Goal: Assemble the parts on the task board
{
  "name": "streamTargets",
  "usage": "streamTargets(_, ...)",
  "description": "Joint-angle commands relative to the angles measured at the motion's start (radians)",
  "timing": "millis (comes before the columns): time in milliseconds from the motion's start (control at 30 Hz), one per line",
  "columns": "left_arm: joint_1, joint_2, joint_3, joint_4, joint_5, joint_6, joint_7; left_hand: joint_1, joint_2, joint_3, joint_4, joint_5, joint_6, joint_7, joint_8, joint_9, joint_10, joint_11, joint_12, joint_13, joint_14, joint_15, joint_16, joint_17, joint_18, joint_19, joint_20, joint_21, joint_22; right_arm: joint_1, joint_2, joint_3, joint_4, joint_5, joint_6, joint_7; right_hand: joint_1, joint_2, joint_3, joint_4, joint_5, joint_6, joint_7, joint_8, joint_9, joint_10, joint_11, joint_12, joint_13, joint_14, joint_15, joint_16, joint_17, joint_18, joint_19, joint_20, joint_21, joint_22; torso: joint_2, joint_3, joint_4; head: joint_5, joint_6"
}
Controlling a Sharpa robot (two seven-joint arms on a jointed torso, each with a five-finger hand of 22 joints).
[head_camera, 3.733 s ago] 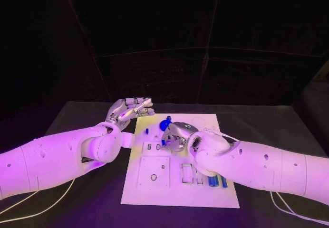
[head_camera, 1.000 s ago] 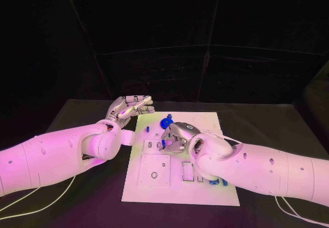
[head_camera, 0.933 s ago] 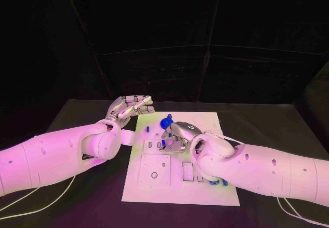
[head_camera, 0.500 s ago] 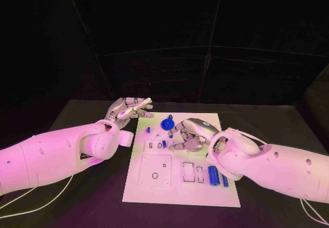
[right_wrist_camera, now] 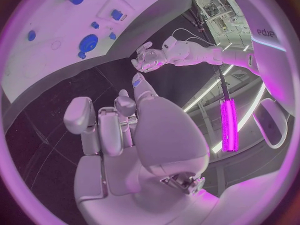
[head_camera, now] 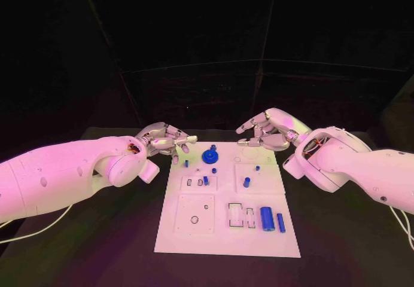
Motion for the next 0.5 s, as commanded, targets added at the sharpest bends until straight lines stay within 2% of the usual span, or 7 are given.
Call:
streamTargets(33,0.024,0.015,-0.007,-0.001,-0.228,0.142,-0.244,-0.029,0.004,-0.026,0.041,-0.001,0.002,-0.016,0.057,0.037,-0.023,-0.018,0.122,0.096,0.09,-0.022,0.107,0.218,-0.035,0.054,-0.005,0.225,0.277,0.01,-0.003,0.001,-0.024,0.152,0.043,0.088,0.006,-0.001,-0.009,-0.005,0.029,-0.003,0.002,0.002,-0.004,-0.036,0.002,-0.071,-0.063,-0.003,-0.004,-0.037,-0.045,0.025,-0.044,0.001,-0.04,-0.064,-0.009,0.0033,-0.0016,0.002,-0.004)
streamTargets(100,0.039,0.027,-0.012,-0.002,-0.263,0.167,-0.306,-0.046,0.004,-0.049,0.07,-0.003,-0.01,-0.028,0.099,0.072,-0.052,-0.019,0.213,0.169,0.105,-0.019,0.145,0.274,-0.054,0.083,-0.014,0.336,0.425,0.014,-0.005,0.001,-0.038,0.173,0.04,0.1,0.007,-0.001,-0.014,-0.006,0.044,-0.008,0.003,0.0,-0.005,-0.047,0.003,-0.093,-0.084,-0.007,-0.003,-0.05,-0.059,0.029,-0.059,0.002,-0.055,-0.088,-0.011,0.0052,-0.0014,0.003,-0.005)
streamTargets(133,0.04,0.029,-0.012,-0.002,-0.266,0.17,-0.312,-0.049,0.004,-0.052,0.076,-0.004,-0.011,-0.028,0.109,0.079,-0.056,-0.019,0.231,0.184,0.106,-0.022,0.145,0.274,-0.056,0.086,-0.013,0.347,0.44,0.014,-0.005,0.001,-0.04,0.174,0.039,0.101,0.007,-0.001,-0.014,-0.006,0.045,-0.009,0.003,0.0,-0.005,-0.049,0.004,-0.095,-0.087,-0.008,-0.003,-0.051,-0.06,0.029,-0.06,0.002,-0.057,-0.09,-0.011,0.0052,-0.0014,0.003,-0.005)
streamTargets(200,0.052,0.042,-0.015,-0.003,-0.303,0.192,-0.368,-0.06,0.017,-0.073,0.1,-0.003,-0.039,-0.036,0.186,0.149,-0.066,-0.026,0.438,0.383,0.106,-0.026,0.145,0.275,-0.068,0.102,-0.022,0.422,0.543,0.018,-0.006,0.001,-0.053,0.189,0.036,0.108,0.008,-0.001,-0.017,-0.007,0.049,-0.012,0.004,-0.001,-0.006,-0.055,0.004,-0.107,-0.098,-0.01,-0.003,-0.058,-0.067,0.032,-0.068,0.002,-0.065,-0.103,-0.011,0.0049,-0.0002,0.001,-0.004)
streamTargets(300,0.064,0.061,-0.017,-0.005,-0.356,0.217,-0.437,-0.098,0.035,-0.094,0.097,-0.01,-0.062,-0.042,0.254,0.213,-0.03,-0.037,0.599,0.551,0.106,-0.031,0.145,0.275,-0.082,0.12,-0.023,0.474,0.623,0.021,-0.004,0.002,-0.067,0.201,0.033,0.113,0.009,-0.001,-0.019,-0.007,0.05,-0.014,0.004,-0.002,-0.006,-0.058,0.005,-0.112,-0.104,-0.011,-0.002,-0.061,-0.07,0.033,-0.072,0.003,-0.07,-0.109,-0.012,0.0037,-0.0007,0.001,-0.003)
streamTargets(400,0.071,0.088,-0.018,-0.012,-0.403,0.238,-0.5,-0.122,0.044,-0.123,0.101,-0.026,-0.11,-0.05,0.343,0.306,-0.03,-0.042,0.683,0.635,0.106,-0.037,0.145,0.275,-0.087,0.124,-0.027,0.496,0.657,0.023,-0.001,0.002,-0.077,0.207,0.032,0.114,0.009,-0.001,-0.02,-0.007,0.05,-0.015,0.005,-0.003,-0.006,-0.06,0.005,-0.115,-0.107,-0.012,-0.002,-0.063,-0.072,0.033,-0.073,0.003,-0.071,-0.111,-0.013,0.0044,-0.0006,0.002,-0.002)
streamTargets(500,0.075,0.108,-0.022,-0.018,-0.422,0.244,-0.536,-0.132,0.052,-0.133,0.1,-0.037,-0.129,-0.05,0.374,0.342,-0.025,-0.045,0.708,0.66,0.106,-0.038,0.145,0.275,-0.088,0.124,-0.028,0.501,0.664,0.024,0.004,0.002,-0.086,0.21,0.034,0.114,0.01,-0.001,-0.02,-0.008,0.051,-0.016,0.005,-0.003,-0.006,-0.061,0.005,-0.118,-0.11,-0.013,-0.002,-0.065,-0.075,0.033,-0.074,0.003,-0.073,-0.114,-0.013,0.0039,-0.001,0.002,-0.004)
